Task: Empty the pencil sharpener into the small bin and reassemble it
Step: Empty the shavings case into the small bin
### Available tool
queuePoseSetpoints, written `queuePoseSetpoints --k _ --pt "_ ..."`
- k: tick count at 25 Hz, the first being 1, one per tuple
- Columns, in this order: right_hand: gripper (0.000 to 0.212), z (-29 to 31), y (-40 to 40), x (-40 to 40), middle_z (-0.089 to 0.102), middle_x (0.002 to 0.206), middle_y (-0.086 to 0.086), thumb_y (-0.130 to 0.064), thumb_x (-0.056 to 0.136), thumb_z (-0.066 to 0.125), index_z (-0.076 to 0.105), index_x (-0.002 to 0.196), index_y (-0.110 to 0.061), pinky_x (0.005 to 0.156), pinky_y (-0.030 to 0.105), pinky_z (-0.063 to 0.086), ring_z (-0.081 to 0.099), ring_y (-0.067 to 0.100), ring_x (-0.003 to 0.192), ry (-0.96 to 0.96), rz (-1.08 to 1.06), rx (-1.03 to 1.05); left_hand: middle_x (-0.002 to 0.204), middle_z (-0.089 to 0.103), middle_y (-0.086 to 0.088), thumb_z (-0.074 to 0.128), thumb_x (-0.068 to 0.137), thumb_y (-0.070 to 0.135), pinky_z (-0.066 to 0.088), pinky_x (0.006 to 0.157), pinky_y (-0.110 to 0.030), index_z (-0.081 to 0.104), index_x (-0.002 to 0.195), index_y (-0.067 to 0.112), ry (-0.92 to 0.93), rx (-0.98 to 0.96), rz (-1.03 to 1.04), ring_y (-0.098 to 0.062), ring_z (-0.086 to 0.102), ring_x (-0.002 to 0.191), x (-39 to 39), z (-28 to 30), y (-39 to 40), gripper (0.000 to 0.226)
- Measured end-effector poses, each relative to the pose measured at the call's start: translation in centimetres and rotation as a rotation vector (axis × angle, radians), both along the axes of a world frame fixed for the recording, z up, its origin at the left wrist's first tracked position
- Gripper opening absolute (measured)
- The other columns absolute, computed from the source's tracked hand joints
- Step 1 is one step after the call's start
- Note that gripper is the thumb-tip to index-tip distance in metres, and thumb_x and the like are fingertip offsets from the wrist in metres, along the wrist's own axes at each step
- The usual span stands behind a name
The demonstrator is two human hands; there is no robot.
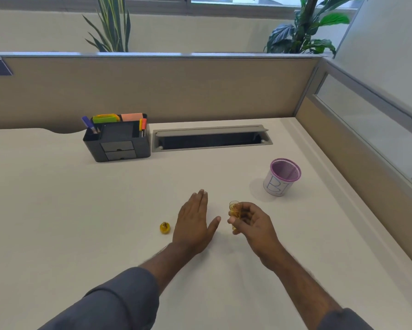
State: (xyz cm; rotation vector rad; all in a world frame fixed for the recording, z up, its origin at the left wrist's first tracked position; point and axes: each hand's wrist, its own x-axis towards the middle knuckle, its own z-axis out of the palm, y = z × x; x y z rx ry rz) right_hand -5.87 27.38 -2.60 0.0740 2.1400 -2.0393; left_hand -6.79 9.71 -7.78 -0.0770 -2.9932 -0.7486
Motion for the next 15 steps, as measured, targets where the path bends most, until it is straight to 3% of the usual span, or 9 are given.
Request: queuePoseSetpoints --k 3,11,15 --pt "0.028 1.1 2.4 -1.8 0.070 0.103 0.009 -0.003 0.086 0.069 0.067 0.111 -0.014 0.066 0.029 0.056 0.064 0.023 0.089 0.056 -0.090 -0.011 0.168 -0.004 0.001 0.027 0.097 0.060 -0.005 0.120 -0.032 0.000 0.157 0.018 -0.038 -0.052 -0.030 -0.017 -0.006 0.154 -2.8 0.0 1.8 0.078" --pt "0.029 3.0 8.7 -7.5 0.071 0.100 0.005 -0.002 0.088 0.066 0.069 0.103 -0.026 0.062 0.026 0.055 0.064 0.015 0.085 0.149 -0.234 0.032 0.167 -0.008 -0.002 0.019 0.097 0.060 -0.005 0.125 -0.036 -0.004 0.156 0.013 -0.142 -0.170 -0.067 -0.017 -0.011 0.153 -6.0 -3.0 3.0 0.079" --pt "0.023 3.1 12.2 -10.5 0.068 0.102 0.019 -0.001 0.086 0.068 0.066 0.107 -0.012 0.062 0.031 0.053 0.062 0.022 0.082 0.169 -0.335 0.108 0.167 -0.008 0.002 0.016 0.095 0.063 -0.003 0.125 -0.036 -0.003 0.156 0.016 -0.088 -0.177 -0.032 -0.013 -0.009 0.153 -6.2 -4.0 3.0 0.080"
